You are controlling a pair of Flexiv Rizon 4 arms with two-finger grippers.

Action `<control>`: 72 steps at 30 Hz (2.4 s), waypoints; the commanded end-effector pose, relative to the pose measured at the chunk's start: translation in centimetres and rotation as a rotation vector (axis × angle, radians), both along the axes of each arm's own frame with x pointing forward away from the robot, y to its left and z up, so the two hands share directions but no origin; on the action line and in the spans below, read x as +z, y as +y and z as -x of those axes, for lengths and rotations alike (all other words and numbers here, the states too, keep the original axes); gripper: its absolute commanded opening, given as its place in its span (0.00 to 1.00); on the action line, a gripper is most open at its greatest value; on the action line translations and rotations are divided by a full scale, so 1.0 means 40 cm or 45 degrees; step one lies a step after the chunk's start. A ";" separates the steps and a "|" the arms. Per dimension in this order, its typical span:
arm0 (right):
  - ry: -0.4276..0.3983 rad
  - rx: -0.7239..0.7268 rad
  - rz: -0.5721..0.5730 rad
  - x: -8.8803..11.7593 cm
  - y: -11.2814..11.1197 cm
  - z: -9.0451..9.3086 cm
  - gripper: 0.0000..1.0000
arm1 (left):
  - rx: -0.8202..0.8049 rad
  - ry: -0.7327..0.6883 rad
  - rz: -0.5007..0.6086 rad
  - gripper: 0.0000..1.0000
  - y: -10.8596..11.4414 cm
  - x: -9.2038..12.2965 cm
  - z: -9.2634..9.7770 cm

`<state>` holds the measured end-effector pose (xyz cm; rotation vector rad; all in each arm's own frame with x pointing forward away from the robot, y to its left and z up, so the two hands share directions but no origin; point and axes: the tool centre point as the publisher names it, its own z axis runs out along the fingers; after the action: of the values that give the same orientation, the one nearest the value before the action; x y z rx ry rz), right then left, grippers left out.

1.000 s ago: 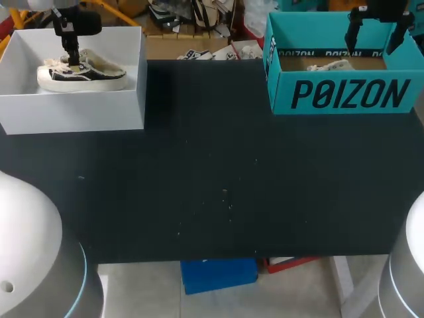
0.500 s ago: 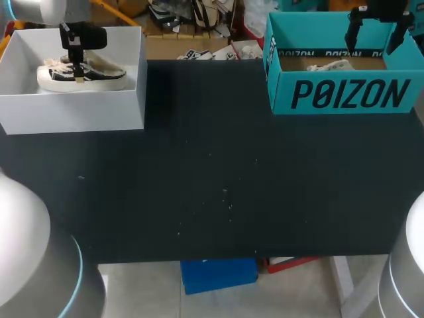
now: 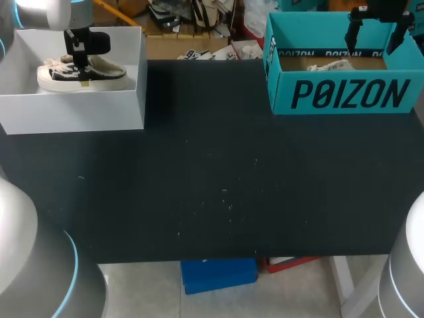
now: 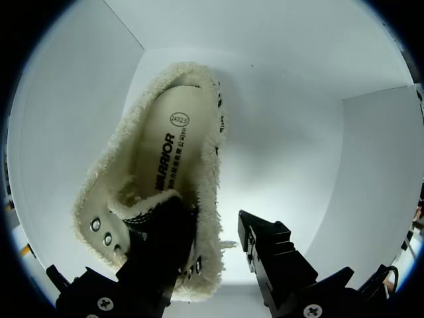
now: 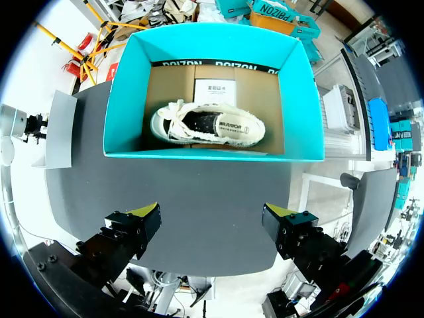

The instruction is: Take the shoe out of the shoebox, open the shoe tongue, remove and reinsert the insole, then place the shoe into the shoebox

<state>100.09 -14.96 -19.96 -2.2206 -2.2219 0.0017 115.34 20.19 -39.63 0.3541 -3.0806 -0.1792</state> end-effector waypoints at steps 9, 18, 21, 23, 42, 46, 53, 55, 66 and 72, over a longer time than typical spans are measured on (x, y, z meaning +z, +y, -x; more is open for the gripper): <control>0.000 0.000 0.000 0.000 -0.001 0.000 1.00 | -0.014 0.007 0.012 0.00 0.003 -0.030 -0.036; 0.000 0.000 0.000 0.000 -0.001 0.000 1.00 | -0.026 -0.006 0.018 0.00 0.019 -0.006 -0.042; 0.000 0.000 0.000 0.000 -0.001 0.000 1.00 | -0.028 -0.010 0.034 0.00 0.025 0.021 -0.044; 0.000 0.000 0.000 0.000 -0.001 0.000 1.00 | -0.043 -0.023 0.027 0.00 0.028 0.042 -0.040; 0.000 0.000 0.000 0.000 -0.001 0.000 1.00 | -0.095 -0.248 -0.007 0.00 0.014 0.341 0.039; 0.000 0.000 0.000 0.000 -0.001 0.000 1.00 | -0.077 -0.310 -0.013 0.00 -0.014 0.412 0.092; 0.000 0.000 0.000 0.000 -0.001 0.000 1.00 | -0.072 -0.402 -0.019 0.00 -0.114 0.521 0.242; 0.000 0.000 0.000 0.000 -0.001 0.000 1.00 | -0.075 -0.433 -0.019 0.00 -0.149 0.551 0.291; 0.000 0.000 0.000 0.000 -0.001 0.000 1.00 | -0.134 -0.515 -0.024 0.00 -0.355 0.602 0.572; 0.000 0.000 0.000 0.000 -0.001 0.000 1.00 | -0.182 -0.558 -0.044 0.00 -0.457 0.566 0.680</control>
<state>100.09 -14.96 -19.96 -2.2206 -2.2219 0.0017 94.96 3.98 -16.24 0.1902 -3.1729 -0.0864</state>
